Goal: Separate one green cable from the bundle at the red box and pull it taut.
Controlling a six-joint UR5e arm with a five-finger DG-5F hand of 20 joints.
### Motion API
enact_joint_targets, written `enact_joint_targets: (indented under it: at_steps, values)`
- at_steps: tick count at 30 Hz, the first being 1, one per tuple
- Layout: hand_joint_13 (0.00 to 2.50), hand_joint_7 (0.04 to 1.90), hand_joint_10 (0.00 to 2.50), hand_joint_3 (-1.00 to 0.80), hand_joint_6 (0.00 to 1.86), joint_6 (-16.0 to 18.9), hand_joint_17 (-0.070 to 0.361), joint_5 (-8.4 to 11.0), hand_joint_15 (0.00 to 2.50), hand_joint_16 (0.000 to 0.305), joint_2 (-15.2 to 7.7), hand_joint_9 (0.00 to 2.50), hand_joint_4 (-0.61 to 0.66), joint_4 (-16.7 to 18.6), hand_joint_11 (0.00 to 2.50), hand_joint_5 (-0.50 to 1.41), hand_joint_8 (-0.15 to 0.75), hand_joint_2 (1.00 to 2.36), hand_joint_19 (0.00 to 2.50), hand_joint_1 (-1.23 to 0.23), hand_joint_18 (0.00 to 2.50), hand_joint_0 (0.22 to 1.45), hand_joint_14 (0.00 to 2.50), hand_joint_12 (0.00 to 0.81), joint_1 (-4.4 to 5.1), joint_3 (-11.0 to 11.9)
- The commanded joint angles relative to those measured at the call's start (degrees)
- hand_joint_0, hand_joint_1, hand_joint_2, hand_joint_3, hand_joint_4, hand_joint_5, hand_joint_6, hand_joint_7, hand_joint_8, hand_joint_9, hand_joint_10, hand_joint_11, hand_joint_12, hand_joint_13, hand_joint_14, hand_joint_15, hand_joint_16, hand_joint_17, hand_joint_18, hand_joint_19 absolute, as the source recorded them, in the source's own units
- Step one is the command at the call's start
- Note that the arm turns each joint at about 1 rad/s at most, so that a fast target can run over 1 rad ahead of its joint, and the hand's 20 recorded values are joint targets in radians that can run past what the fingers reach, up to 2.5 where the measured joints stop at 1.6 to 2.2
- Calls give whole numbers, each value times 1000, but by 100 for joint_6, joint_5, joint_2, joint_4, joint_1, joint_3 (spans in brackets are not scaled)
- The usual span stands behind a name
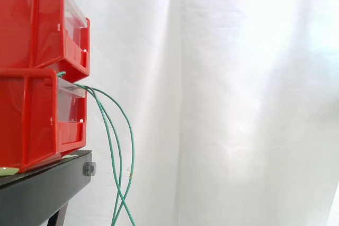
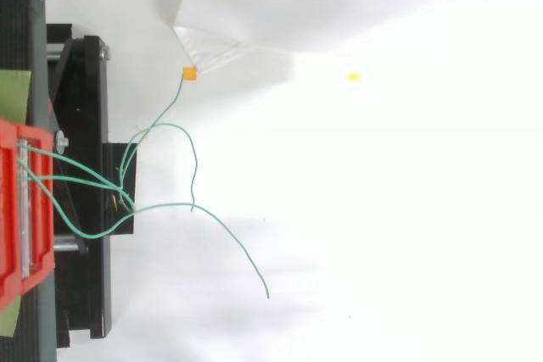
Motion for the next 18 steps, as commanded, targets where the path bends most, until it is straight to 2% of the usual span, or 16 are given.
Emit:
enact_joint_targets:
  at_steps: [1,7,11,13,18]
  values:
    - [1082,767,22,-500,502,0,78,0,696,35,2,1143,221,6,730,-145,362,1000,804,-717,430,472,16,522,0,-2]
    - [1090,772,19,-500,503,0,79,0,691,35,2,1138,219,-2,731,-147,359,1000,802,-718,433,473,17,523,0,-2]
    - [758,803,20,-500,503,0,90,0,615,40,-6,1054,229,-2,719,-144,291,1000,823,-719,529,477,19,329,0,-2]
    - [684,808,17,-500,503,0,91,0,610,41,2,990,223,-2,723,-143,266,1000,826,-721,538,479,21,294,0,-2]
    - [628,806,18,-500,503,0,92,0,626,41,-6,926,219,-2,752,-150,255,1000,845,-725,538,489,22,273,0,7]
